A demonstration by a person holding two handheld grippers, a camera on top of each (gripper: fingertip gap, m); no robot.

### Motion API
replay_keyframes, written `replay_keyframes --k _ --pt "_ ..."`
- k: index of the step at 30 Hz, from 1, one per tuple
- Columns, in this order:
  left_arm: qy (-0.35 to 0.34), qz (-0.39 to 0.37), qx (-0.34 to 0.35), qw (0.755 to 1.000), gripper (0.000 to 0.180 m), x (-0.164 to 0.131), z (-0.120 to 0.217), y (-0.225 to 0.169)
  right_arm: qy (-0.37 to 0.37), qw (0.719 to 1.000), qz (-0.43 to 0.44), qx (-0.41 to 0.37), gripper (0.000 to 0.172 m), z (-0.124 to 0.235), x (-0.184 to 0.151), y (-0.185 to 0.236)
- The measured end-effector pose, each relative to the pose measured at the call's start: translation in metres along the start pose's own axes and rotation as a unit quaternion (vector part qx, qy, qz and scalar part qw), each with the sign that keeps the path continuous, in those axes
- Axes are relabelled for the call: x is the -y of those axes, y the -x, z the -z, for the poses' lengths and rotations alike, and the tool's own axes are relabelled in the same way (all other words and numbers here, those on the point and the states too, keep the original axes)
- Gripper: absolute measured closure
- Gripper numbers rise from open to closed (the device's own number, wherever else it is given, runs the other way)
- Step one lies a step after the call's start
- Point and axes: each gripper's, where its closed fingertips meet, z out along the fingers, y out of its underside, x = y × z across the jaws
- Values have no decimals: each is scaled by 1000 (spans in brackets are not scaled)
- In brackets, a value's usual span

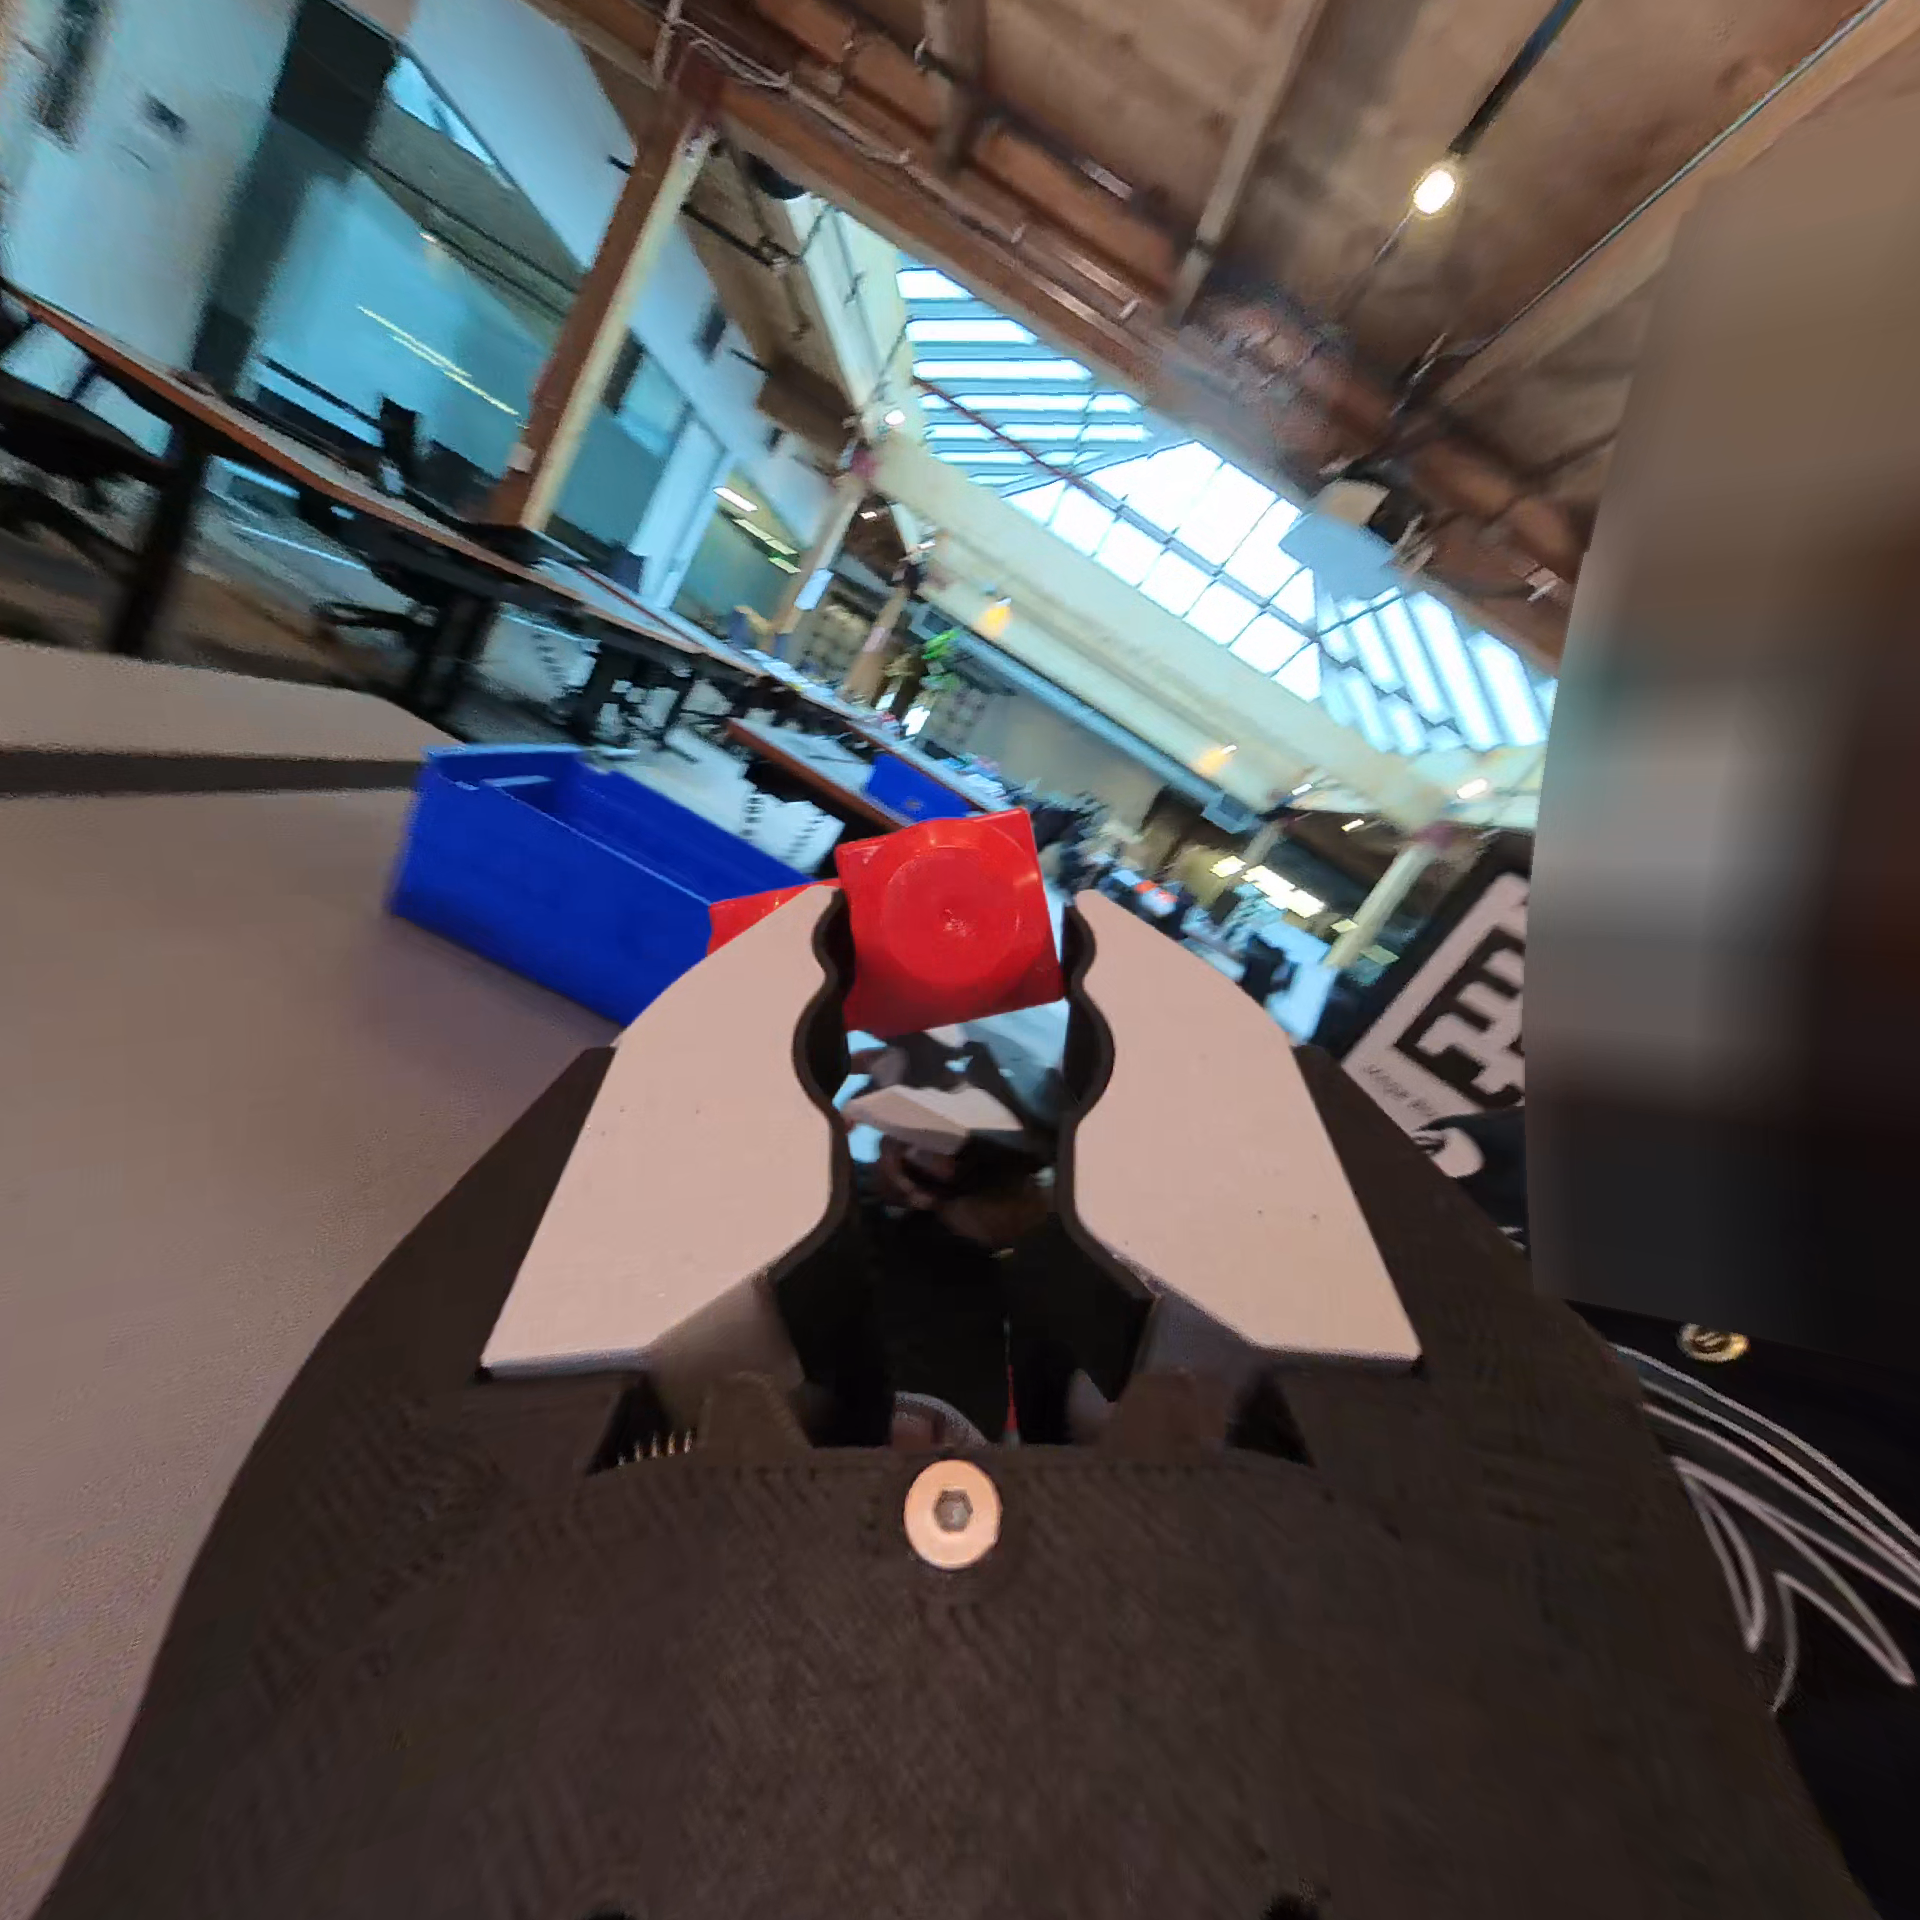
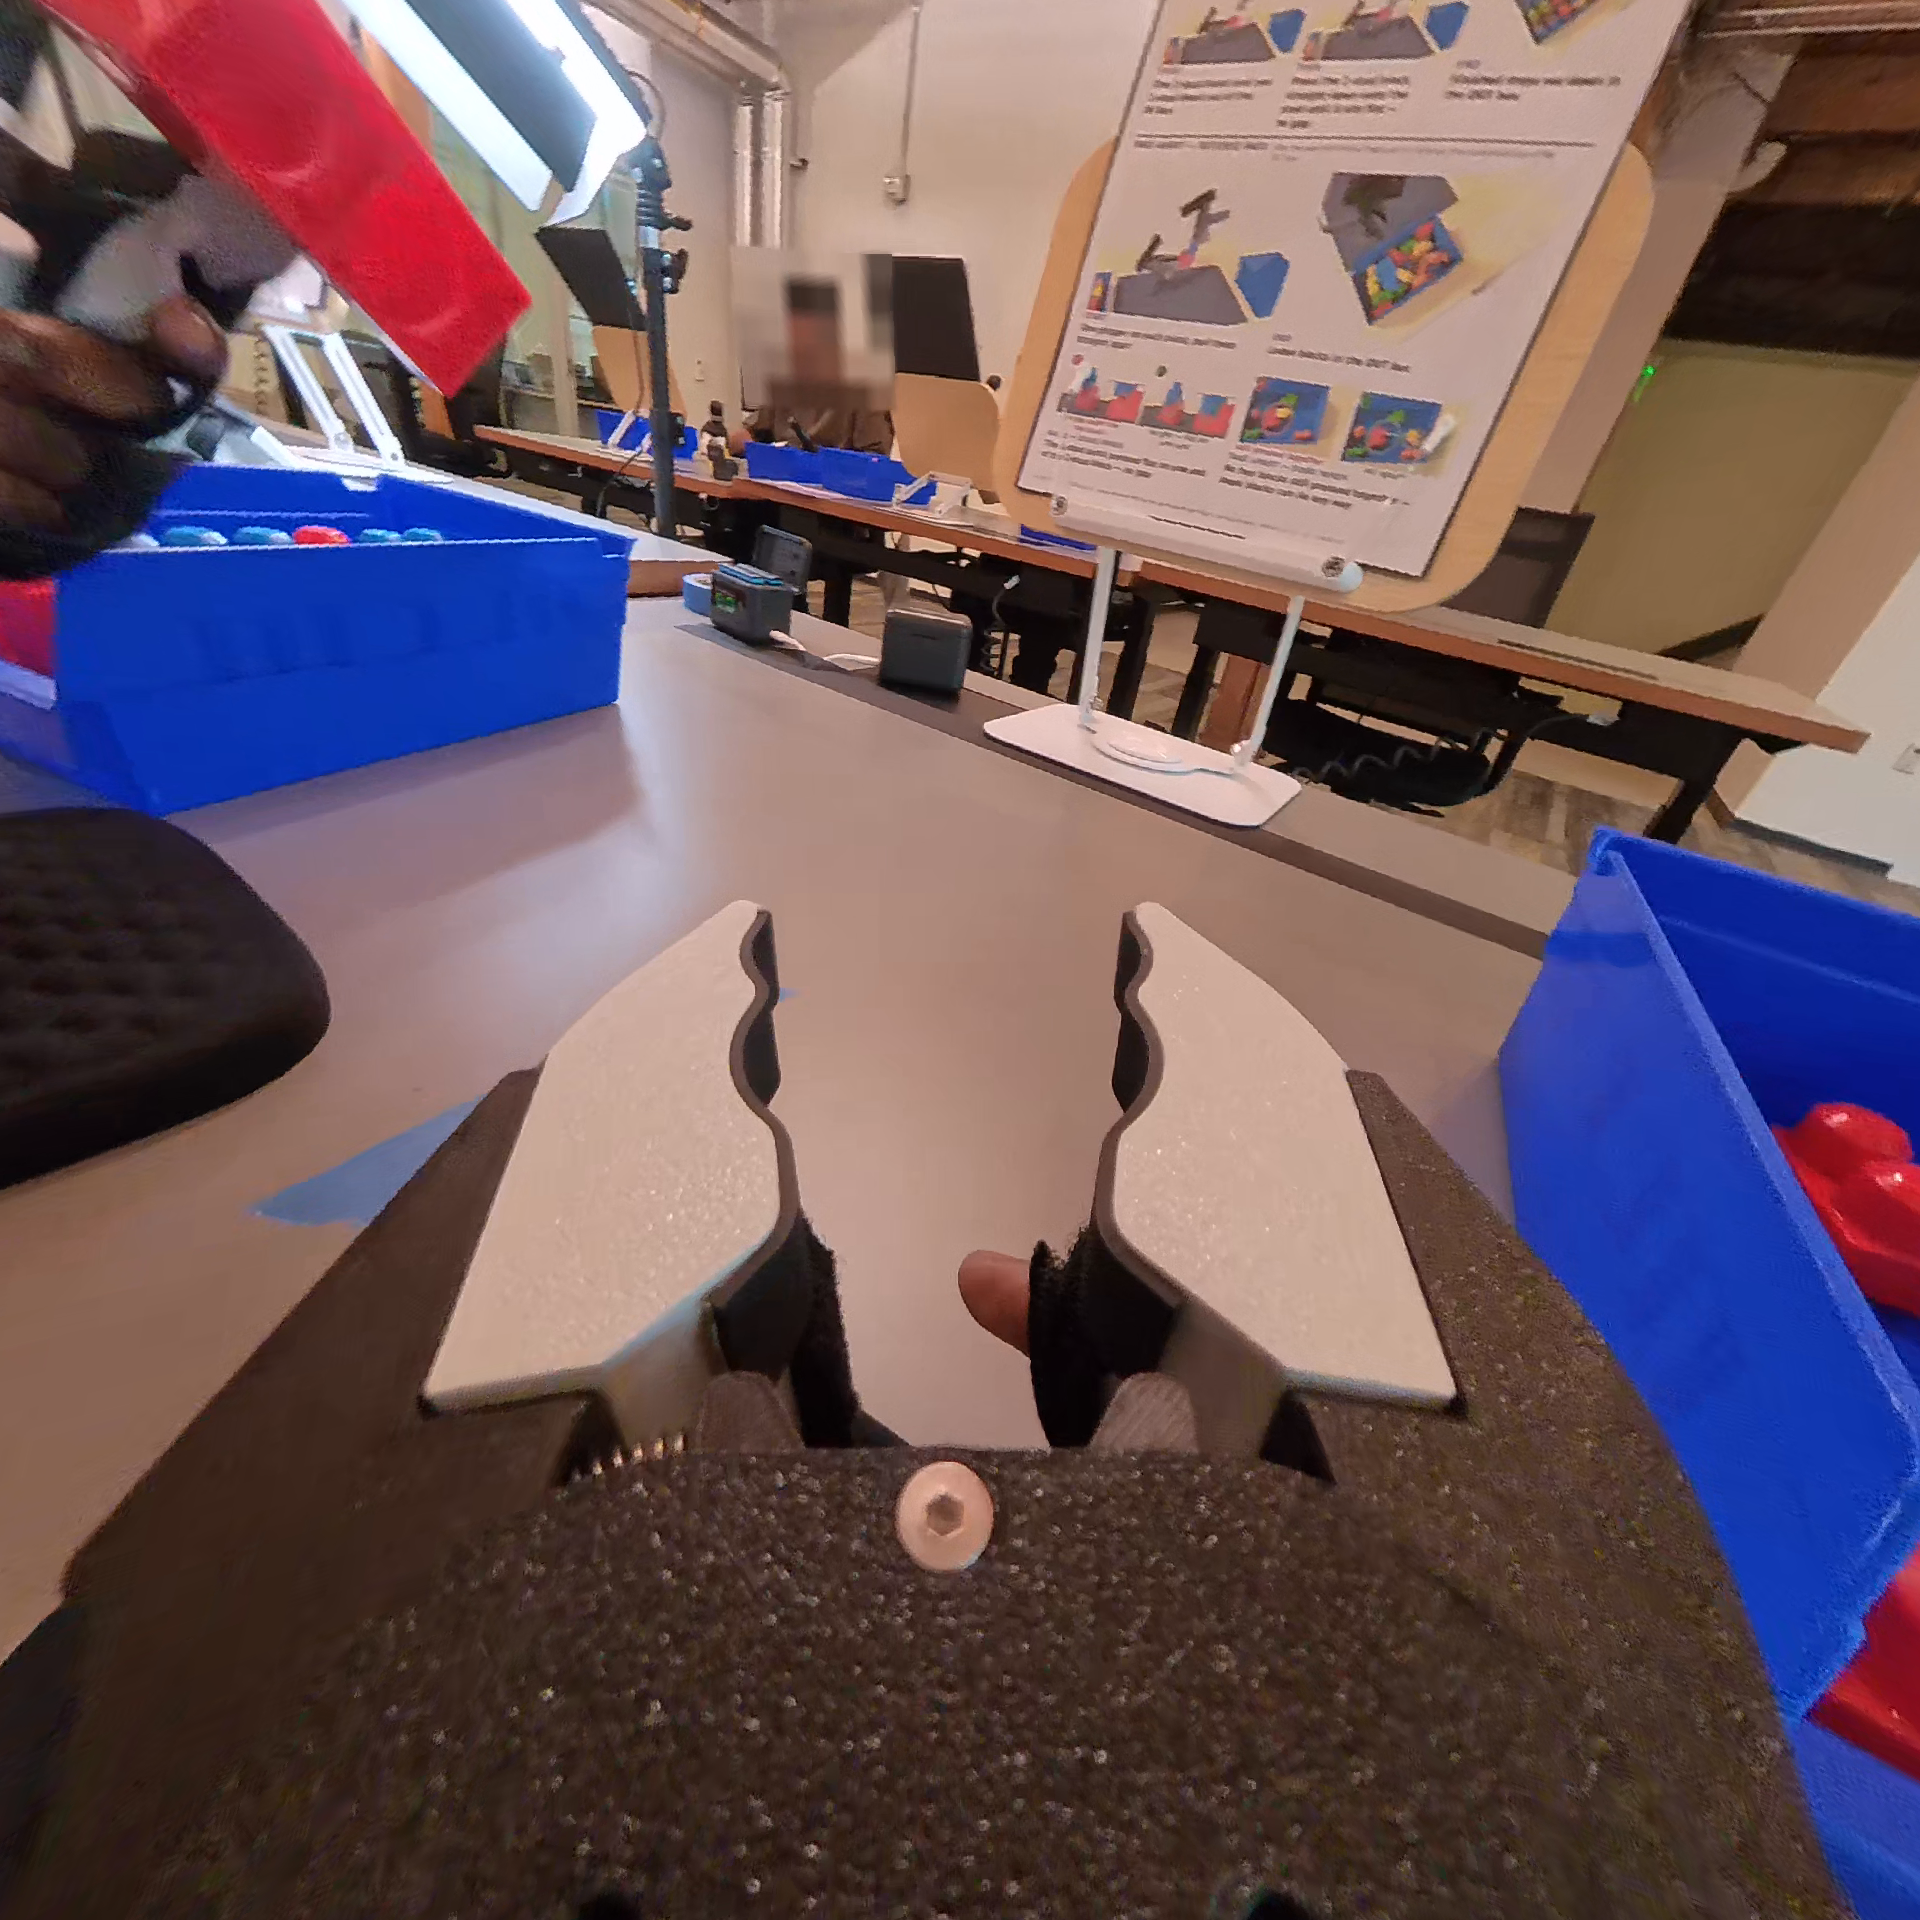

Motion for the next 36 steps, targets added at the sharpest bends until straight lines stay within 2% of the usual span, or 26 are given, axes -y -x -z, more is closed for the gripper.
replay_keyframes --k 5,10,13,16,20,21,22,23,24,27,29,31,33,36 --pt "9 112 -56 992 143 -57 -26 7 -14 998 44 53 106 0 3 20" --pt "20 172 -82 981 143 -91 -40 14 -31 989 89 110 104 4 7 43" --pt "27 185 -87 979 143 -102 -44 15 -76 978 108 161 108 10 22 65" --pt "32 189 -96 977 142 -104 -46 13 -130 963 163 173 115 14 42 83" --pt "41 193 -103 975 142 -109 -47 10 -128 957 186 180 117 2 48 98" --pt "46 195 -105 974 142 -111 -48 8 -125 957 191 177 121 -1 48 99" --pt "50 195 -107 974 142 -113 -48 7 -119 957 198 176 136 -4 46 99" --pt "49 193 -107 974 142 -112 -48 7 -118 957 199 176 137 -4 47 99" --pt "54 186 -106 975 142 -113 -48 7 -115 957 191 185 138 -4 47 99" --pt "83 118 -109 984 121 -116 -46 1 -95 962 112 228 138 -1 49 96" --pt "101 32 -86 991 108 -115 -44 2 -54 956 5 288 138 2 46 94" --pt "102 -80 -55 990 94 -113 -40 3 -13 934 -96 345 138 5 43 95" --pt "107 -148 -53 982 103 -115 -39 -5 14 906 -180 384 138 6 42 97" --pt "138 -155 -50 977 116 -125 -41 -8 15 882 -244 404 138 5 42 100"
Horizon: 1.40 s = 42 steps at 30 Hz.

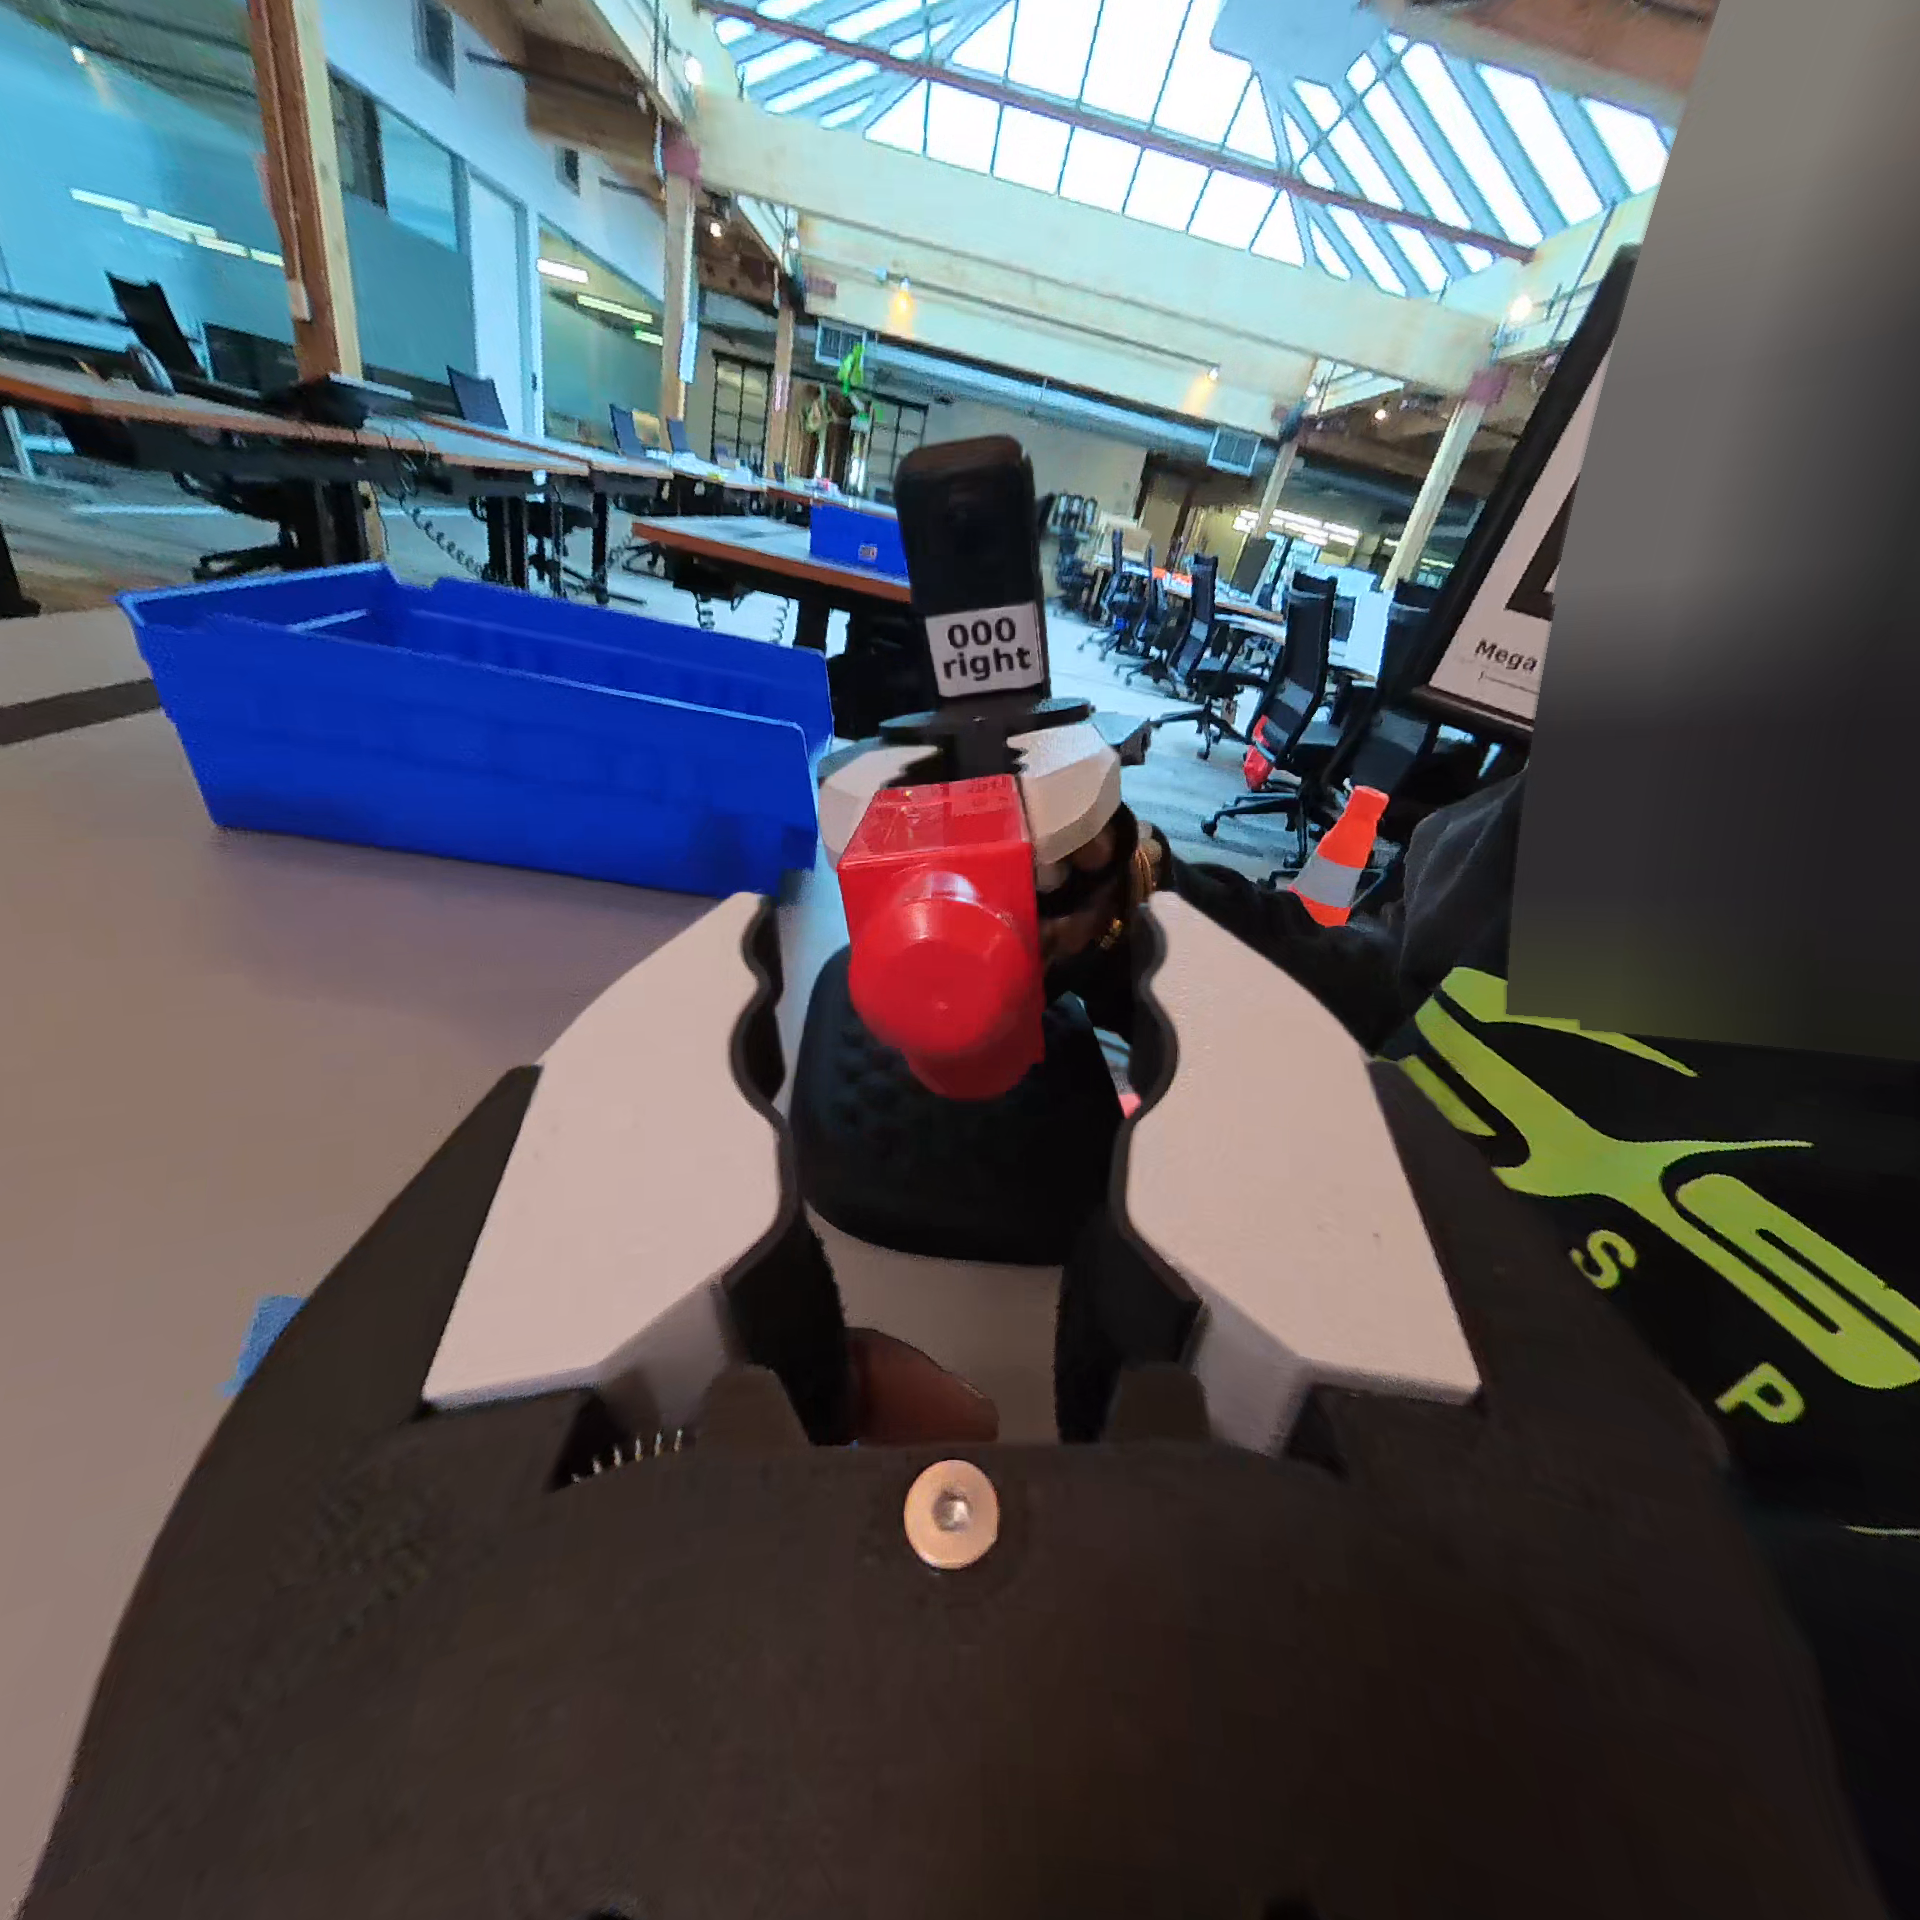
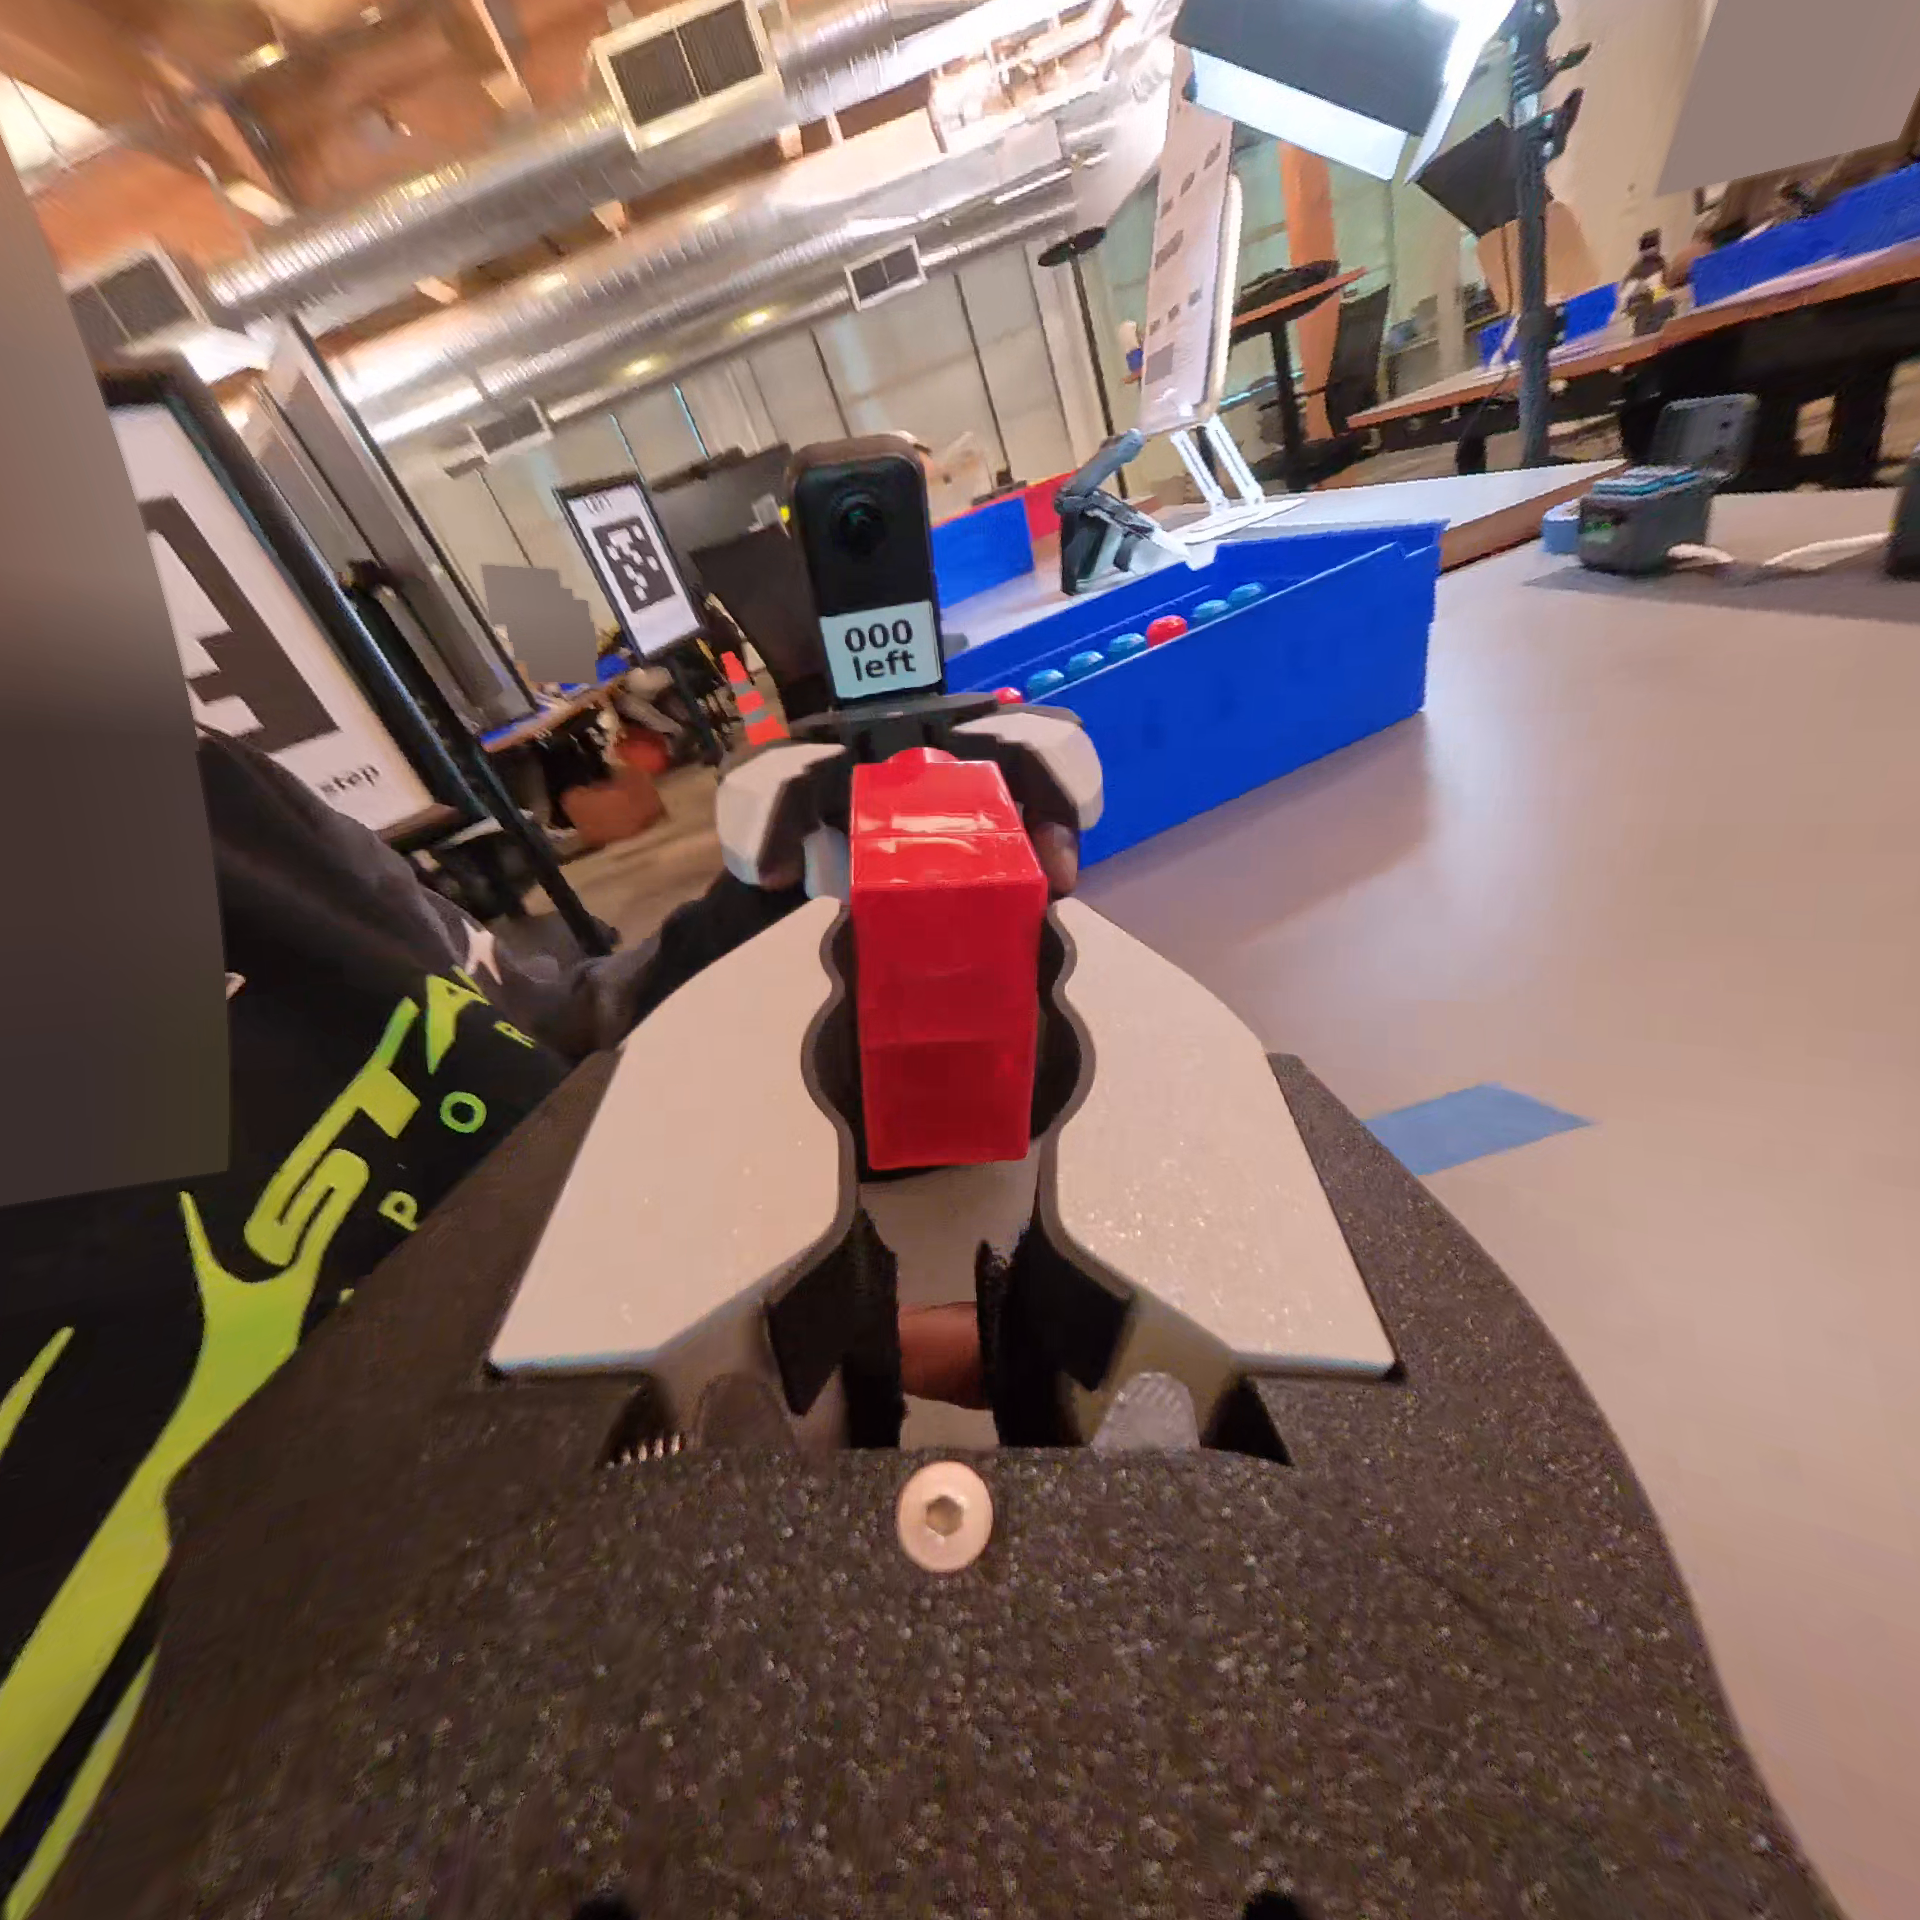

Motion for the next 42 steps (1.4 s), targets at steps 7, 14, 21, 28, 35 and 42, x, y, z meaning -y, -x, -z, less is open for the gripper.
replay_keyframes --k 7,14,21,28,35,42 --pt "6 40 -15 999 143 -9 -2 2 7 1000 -19 2 138 -6 -7 -2" --pt "25 61 -52 996 144 -18 -2 -4 106 992 -21 61 128 0 -12 9" --pt "59 46 -56 996 144 -28 -5 -8 334 940 30 58 132 3 -34 5" --pt "70 43 -59 995 144 -32 -6 -9 483 872 43 72 134 5 -47 7" --pt "69 30 -48 996 144 -32 -6 -7 532 843 67 44 135 8 -56 0" --pt "-22 28 -33 999 144 2 19 2 521 850 77 -14 135 37 -59 -11"
